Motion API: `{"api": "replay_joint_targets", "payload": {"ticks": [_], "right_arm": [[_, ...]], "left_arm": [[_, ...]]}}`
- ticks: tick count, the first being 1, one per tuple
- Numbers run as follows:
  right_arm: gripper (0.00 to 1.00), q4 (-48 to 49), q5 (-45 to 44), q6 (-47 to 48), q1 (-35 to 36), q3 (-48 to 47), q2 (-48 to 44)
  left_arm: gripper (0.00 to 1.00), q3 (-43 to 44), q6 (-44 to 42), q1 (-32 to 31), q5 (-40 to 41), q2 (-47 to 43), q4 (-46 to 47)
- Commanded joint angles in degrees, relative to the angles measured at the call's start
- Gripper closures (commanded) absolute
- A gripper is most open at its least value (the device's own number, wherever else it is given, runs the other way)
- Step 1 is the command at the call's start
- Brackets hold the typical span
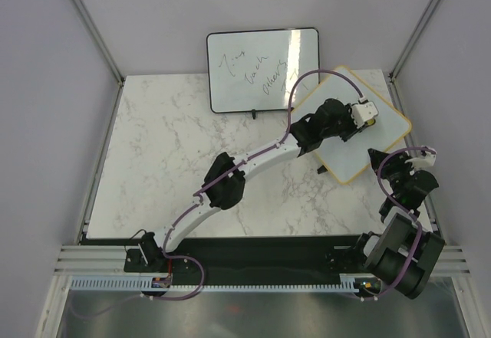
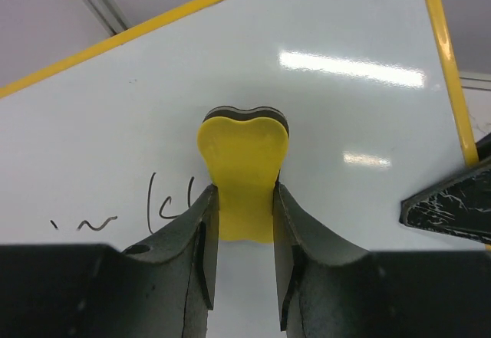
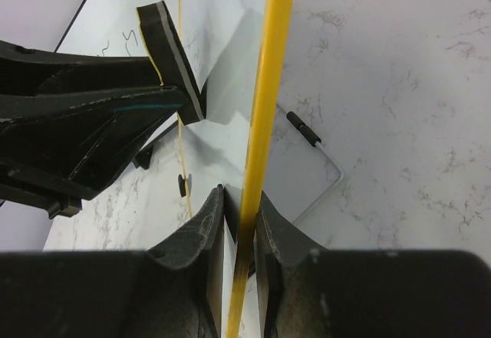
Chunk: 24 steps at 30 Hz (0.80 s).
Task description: Erase the whiteboard
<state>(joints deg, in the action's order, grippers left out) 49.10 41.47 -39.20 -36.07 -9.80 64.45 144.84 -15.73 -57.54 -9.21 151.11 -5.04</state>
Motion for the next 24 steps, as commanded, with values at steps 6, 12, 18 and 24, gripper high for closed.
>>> {"api": "replay_joint_targets", "payload": {"ticks": [6, 12, 18, 24], "right_arm": [[1.00, -2.5, -2.2, 7.3, 2.1, -0.7, -4.5], [1.00, -3.4, -3.1, 8.1, 2.9, -0.9, -4.6], [1.00, -3.9, -3.6, 8.4, 3.4, -0.7, -5.2], [1.00, -5.1, -4.4, 9.2, 3.7, -0.8, -5.6]], "left_arm": [[0.98, 2.6, -2.1, 4.0, 0.4, 4.1, 7.2], [0.98, 0.9, -11.1, 7.9, 5.1, 5.8, 10.0], [0.98, 0.8, -13.1, 7.9, 5.9, 7.3, 10.9], [0.98, -2.5, -13.9, 4.7, -9.1, 1.3, 0.3]]}}
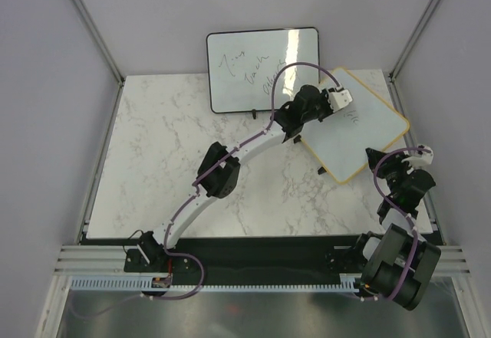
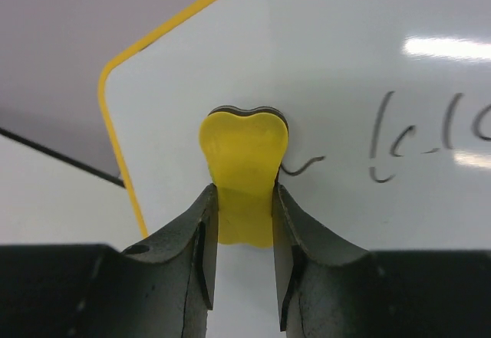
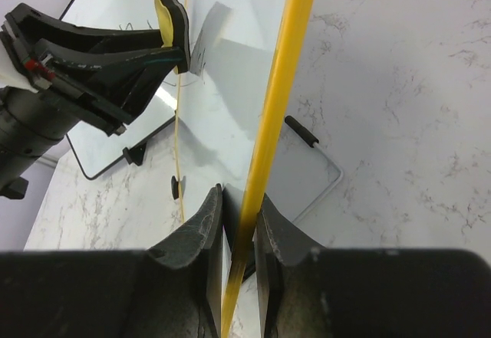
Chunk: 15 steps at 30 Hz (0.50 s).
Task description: Erase the whiteboard
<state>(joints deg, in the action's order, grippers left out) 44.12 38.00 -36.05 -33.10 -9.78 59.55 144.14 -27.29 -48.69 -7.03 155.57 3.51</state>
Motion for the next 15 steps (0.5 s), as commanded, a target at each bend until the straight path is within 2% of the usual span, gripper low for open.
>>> {"api": "replay_joint_targets", "payload": {"ticks": [1, 3, 8, 15], "right_arm": [[1.00, -0.3, -0.9, 6.0, 0.8, -0.9, -0.7], [1.00, -0.5, -1.0, 6.2, 1.2, -0.9, -0.9], [1.00, -0.5, -1.1, 7.0, 2.1, -0.7, -2.0], [1.00, 0.9, -3.7, 11.7, 4.3, 0.2, -3.1]], "left_arm": [[0.98, -1.7, -3.4, -4.3, -13.7, -4.3, -10.9], [0.98, -2.9, -8.0, -4.5, -18.3, -5.6, -18.1], [0.98, -7.3, -22.8, -4.6, -21.6, -9.0, -30.8], [0.98, -4.7, -20.9, -4.8, -19.3, -11.0, -31.9]]}}
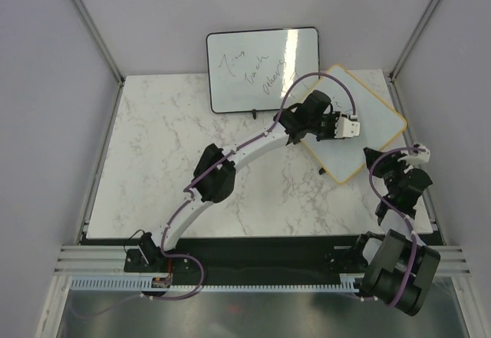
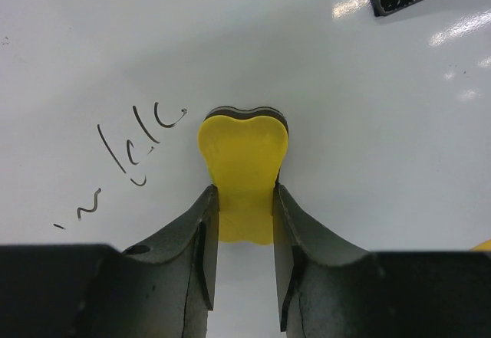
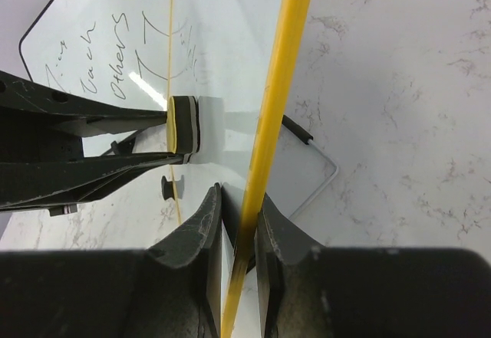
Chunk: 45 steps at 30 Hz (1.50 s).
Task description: Erase the whiteboard
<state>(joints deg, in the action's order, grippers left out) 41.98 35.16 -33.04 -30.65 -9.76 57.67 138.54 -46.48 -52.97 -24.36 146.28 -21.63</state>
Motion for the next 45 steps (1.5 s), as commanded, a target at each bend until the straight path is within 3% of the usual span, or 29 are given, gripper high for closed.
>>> {"api": "replay_joint_targets", "payload": {"ticks": [1, 5, 9, 12, 15, 18, 22, 32, 37, 42, 45], "right_arm": [[1.00, 5.6, -1.1, 9.0, 1.9, 0.7, -1.2], [1.00, 14.3, -2.6, 11.3, 1.9, 2.3, 1.9], [1.00, 9.7, -1.8, 14.2, 1.9, -0.6, 4.7], [1.00, 12.2, -3.2, 15.7, 1.9, 2.1, 5.6], [1.00, 22.5, -2.6, 16.2, 2.2, 6.5, 4.5], [1.00, 22.5, -7.7, 18.6, 2.2, 8.4, -0.4], [1.00, 24.7, -6.3, 17.0, 2.2, 7.1, 0.2], [1.00, 23.5, -3.5, 17.1, 3.3, 2.3, 2.6], [1.00, 14.6, -1.8, 20.3, 3.7, -3.2, 2.0], [1.00, 17.2, -2.8, 20.8, 3.8, -2.5, 4.2], [1.00, 12.4, -3.0, 23.1, 4.1, -5.4, 6.0]], "left_arm": [[0.98, 1.0, -0.9, -0.5, -1.2, -2.0, -5.9], [0.98, -0.8, 3.8, 0.2, 2.2, -3.8, -1.4], [0.98, -1.3, 8.5, 0.8, 4.0, -4.0, 1.5], [0.98, -1.1, 11.8, 0.9, 5.2, -3.6, 4.0], [0.98, 0.6, 15.4, 1.2, 4.9, -2.7, 5.5], [0.98, 1.8, 19.9, 1.8, 6.0, -1.9, 9.5], [0.98, 2.0, 21.9, 2.0, 6.6, -1.5, 10.3], [0.98, 1.6, 21.1, 2.0, 7.2, -1.3, 9.7], [0.98, 1.6, 21.2, 1.9, 7.2, -0.9, 9.6], [0.98, 1.3, 20.6, 1.9, 7.6, -0.9, 9.5], [0.98, 1.4, 20.4, 1.9, 7.5, -0.6, 9.6]]}}
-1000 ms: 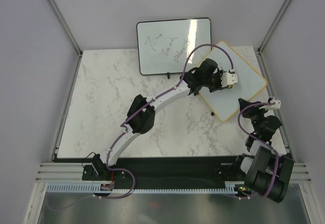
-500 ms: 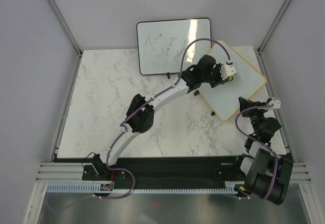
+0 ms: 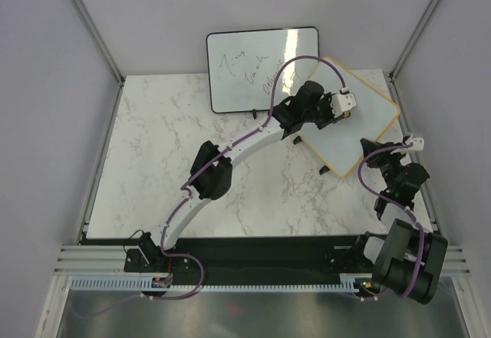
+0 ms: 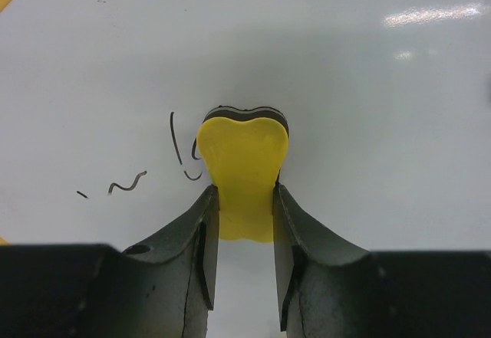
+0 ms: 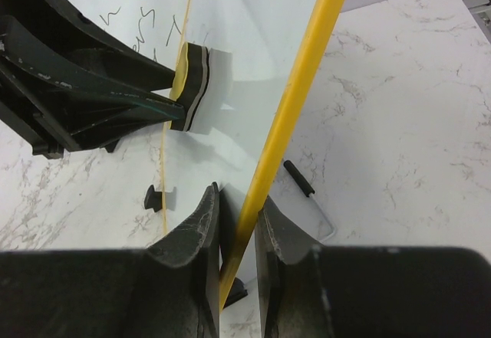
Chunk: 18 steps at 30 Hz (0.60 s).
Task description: Erase the whiteboard
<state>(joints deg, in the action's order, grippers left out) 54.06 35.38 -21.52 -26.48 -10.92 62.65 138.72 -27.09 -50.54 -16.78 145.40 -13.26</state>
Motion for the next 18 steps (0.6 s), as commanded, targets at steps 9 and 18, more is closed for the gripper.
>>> {"api": "replay_joint_targets", "payload": {"ticks": [9, 18], "right_arm": [[1.00, 7.7, -10.5, 16.3, 1.0, 0.5, 2.2], [1.00, 3.1, -8.9, 18.3, 1.6, 0.3, -0.6]], "left_arm": [[0.98, 0.9, 1.5, -0.7, -0.3, 0.2, 1.2], [0.98, 0.4, 2.3, -1.2, -0.9, 0.5, 1.6]]}}
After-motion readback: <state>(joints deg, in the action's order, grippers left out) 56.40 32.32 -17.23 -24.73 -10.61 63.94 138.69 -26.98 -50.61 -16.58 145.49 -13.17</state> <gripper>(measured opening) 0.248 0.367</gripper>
